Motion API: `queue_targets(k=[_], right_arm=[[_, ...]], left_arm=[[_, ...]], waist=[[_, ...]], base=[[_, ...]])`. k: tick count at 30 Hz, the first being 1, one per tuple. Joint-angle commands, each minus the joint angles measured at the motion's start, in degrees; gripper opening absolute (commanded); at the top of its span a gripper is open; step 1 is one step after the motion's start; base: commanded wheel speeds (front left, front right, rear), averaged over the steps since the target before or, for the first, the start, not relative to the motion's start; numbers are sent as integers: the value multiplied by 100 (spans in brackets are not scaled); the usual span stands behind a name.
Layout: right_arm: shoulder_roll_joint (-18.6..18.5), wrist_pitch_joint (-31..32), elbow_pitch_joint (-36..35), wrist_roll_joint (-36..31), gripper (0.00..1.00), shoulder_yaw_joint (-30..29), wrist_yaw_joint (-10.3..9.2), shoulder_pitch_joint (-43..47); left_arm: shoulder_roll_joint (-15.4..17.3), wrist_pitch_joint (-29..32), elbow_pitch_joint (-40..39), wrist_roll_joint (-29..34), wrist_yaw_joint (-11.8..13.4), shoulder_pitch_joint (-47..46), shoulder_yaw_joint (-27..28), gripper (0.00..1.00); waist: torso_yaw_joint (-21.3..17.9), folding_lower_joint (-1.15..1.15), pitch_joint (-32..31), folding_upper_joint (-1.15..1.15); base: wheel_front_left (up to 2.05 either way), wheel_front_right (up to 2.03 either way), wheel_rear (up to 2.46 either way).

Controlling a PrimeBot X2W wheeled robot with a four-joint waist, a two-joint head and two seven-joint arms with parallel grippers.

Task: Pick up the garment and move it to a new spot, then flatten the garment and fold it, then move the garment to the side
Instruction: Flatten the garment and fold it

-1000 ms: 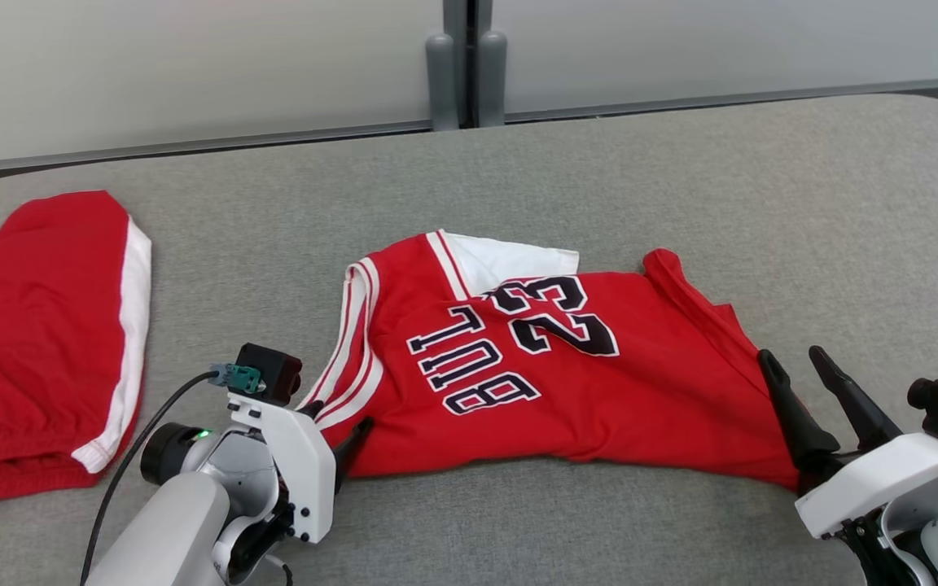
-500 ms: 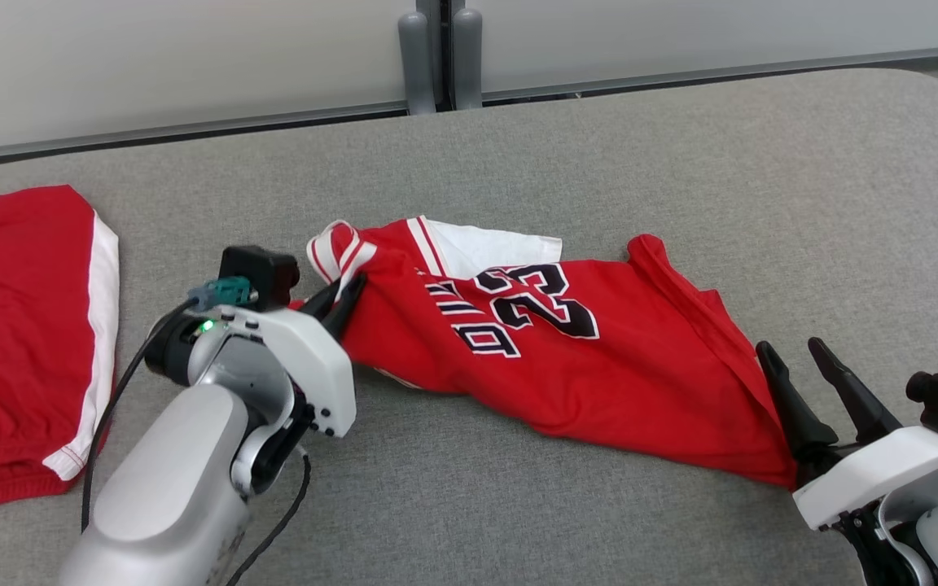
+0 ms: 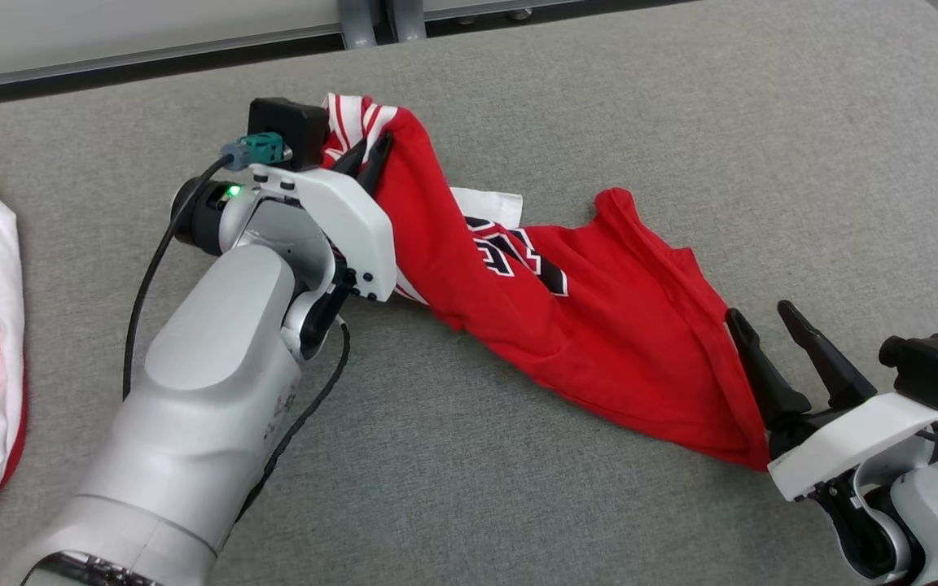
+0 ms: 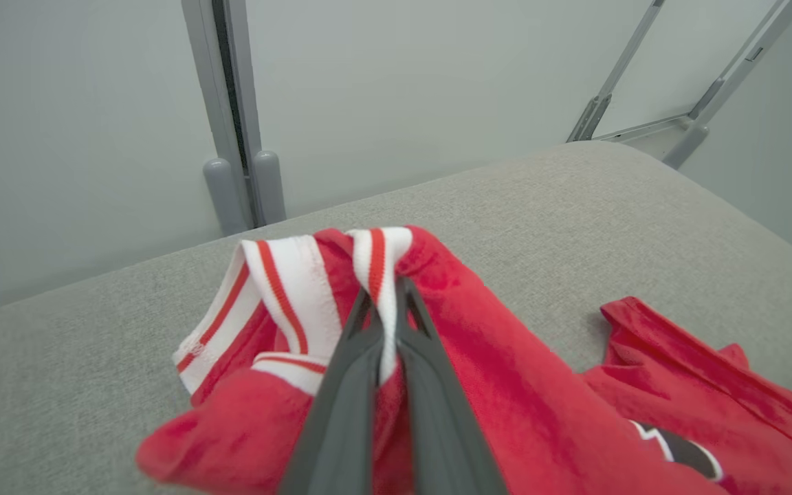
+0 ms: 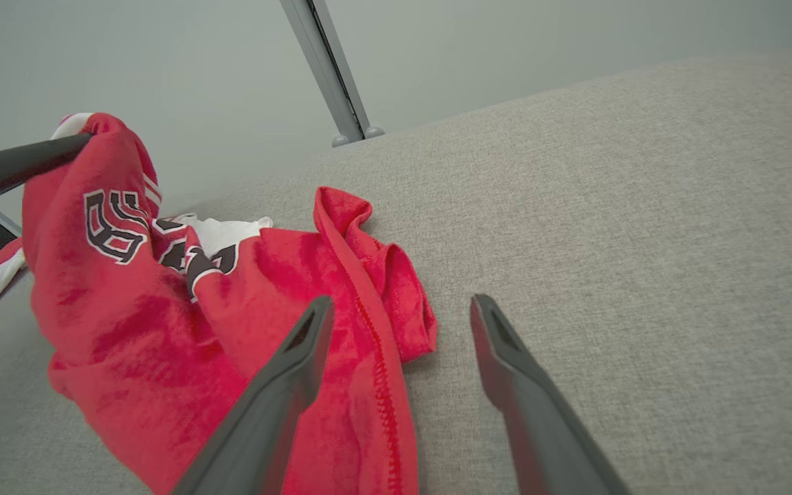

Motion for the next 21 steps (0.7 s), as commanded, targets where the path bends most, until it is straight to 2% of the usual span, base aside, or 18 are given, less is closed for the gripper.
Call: queue_targets(k=[1, 6, 11, 12, 13, 14, 21], right_arm=[[-1, -70, 33, 33, 100, 64, 7, -120], [36, -160, 94, 64, 100, 210, 7, -243], [121, -226, 194, 129, 100, 482, 7, -443], [131, -236, 225, 157, 100, 527, 7, -471], [140, -257, 251, 173, 100, 577, 7, -500], [141, -270, 278, 187, 100, 615, 8, -529], [60, -366, 451, 289, 100, 744, 7, -548]], left_arm=[[-55, -166, 247, -27, -77, -258, -55, 0], [-150, -532, 633, -155, -177, -661, -252, 0], [-157, -676, 588, -750, -299, -866, -1003, 0], [-156, -621, 587, -901, -319, -869, -1181, 3], [-156, -612, 579, -1032, -313, -882, -1334, 76], [-157, -614, 563, -1151, -314, -898, -1480, 100], [-162, -1112, 587, -1697, -260, -1053, -2108, 100]], waist=[[-136, 0, 131, 0], [-215, 0, 236, 0], [-327, 0, 298, 0], [-338, 0, 296, 0], [-346, 0, 291, 0], [-351, 0, 283, 0], [-185, 0, 113, 0]], base=[[0, 0, 0], [0, 0, 0], [0, 0, 0], [0, 0, 0], [0, 0, 0], [0, 0, 0], [0, 0, 0]])
